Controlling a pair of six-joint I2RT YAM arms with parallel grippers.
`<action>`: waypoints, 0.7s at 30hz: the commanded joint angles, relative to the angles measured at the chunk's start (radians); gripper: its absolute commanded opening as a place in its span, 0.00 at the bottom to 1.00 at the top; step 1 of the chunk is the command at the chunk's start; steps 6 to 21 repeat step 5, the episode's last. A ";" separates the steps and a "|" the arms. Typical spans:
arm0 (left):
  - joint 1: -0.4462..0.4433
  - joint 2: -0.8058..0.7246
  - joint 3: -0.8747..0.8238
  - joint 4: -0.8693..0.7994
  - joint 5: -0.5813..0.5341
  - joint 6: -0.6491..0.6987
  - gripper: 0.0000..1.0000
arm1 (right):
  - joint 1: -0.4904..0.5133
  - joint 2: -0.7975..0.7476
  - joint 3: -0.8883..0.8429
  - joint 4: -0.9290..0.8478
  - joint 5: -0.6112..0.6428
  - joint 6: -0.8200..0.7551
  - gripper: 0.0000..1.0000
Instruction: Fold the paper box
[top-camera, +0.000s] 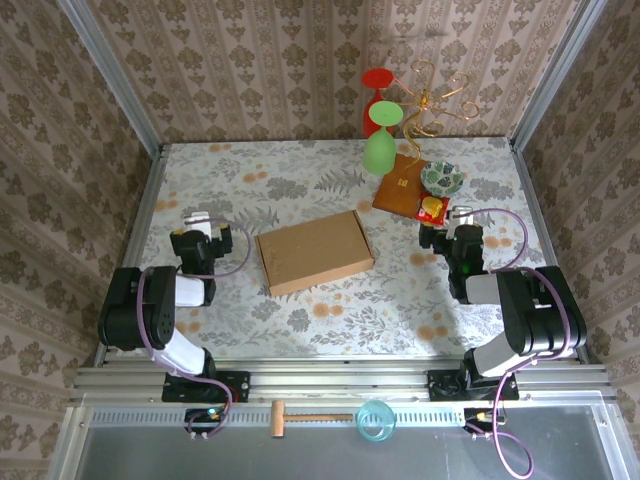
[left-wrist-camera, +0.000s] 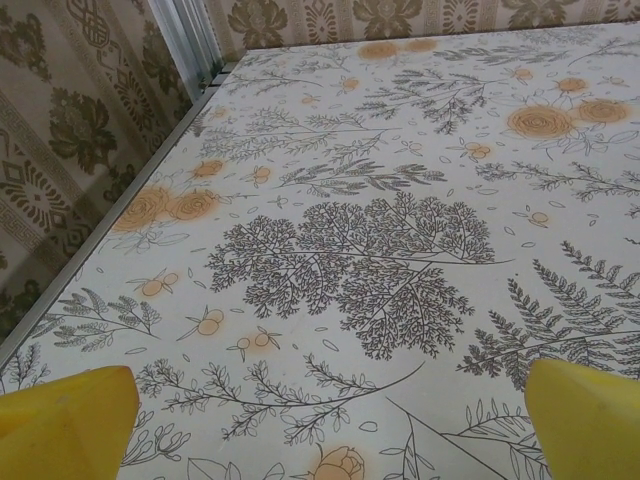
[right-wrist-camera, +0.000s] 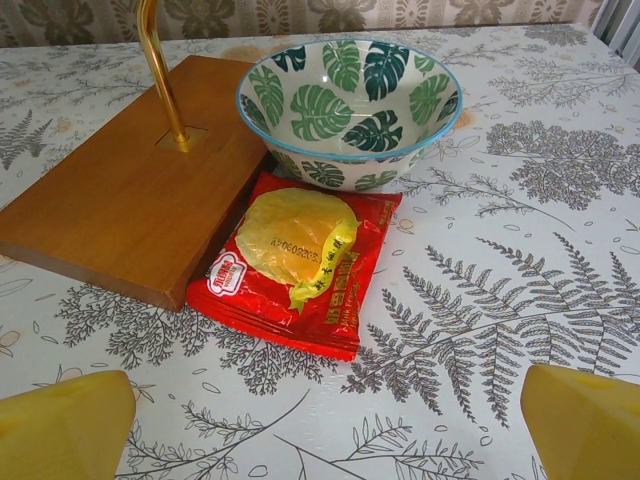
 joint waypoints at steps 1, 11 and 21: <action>0.005 -0.008 0.005 0.016 0.013 0.008 1.00 | 0.005 0.009 0.026 0.017 0.032 0.000 1.00; 0.002 -0.009 0.002 0.022 0.009 0.012 1.00 | 0.022 0.003 -0.002 0.067 0.057 -0.014 1.00; 0.002 -0.009 0.002 0.022 0.009 0.012 1.00 | 0.022 0.003 -0.002 0.067 0.057 -0.014 1.00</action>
